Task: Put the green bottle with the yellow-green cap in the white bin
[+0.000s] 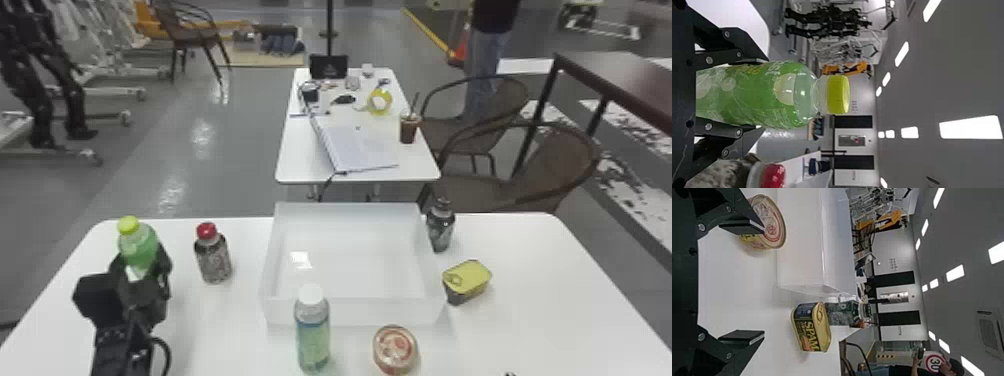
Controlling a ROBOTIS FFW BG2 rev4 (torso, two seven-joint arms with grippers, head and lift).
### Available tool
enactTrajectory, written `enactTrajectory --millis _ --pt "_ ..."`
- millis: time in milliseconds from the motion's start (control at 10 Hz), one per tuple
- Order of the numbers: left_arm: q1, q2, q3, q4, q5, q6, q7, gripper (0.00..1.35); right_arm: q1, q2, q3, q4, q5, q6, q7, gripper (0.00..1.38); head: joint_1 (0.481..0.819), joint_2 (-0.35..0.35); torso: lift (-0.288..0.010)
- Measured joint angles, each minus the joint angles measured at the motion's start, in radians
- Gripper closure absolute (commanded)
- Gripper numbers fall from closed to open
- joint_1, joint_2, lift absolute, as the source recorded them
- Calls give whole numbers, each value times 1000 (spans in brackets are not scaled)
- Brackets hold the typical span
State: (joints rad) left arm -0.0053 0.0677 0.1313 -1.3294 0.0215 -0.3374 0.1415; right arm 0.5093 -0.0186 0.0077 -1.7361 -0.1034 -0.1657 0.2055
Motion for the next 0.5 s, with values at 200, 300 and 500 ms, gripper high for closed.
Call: enactTrajectory --millis 200,300,500 --pt "42 0 -53 -183 -37 6 -66 932 -1 2 0 2 -2 0 0 337 549 0 -100" --pt "43 0 -86 -242 -41 36 -130 932 -3 2 1 4 -3 0 0 337 549 0 -100" --pt "18 -2 -173 -282 -35 96 -258 932 -7 2 3 9 -5 0 3 338 549 0 -100"
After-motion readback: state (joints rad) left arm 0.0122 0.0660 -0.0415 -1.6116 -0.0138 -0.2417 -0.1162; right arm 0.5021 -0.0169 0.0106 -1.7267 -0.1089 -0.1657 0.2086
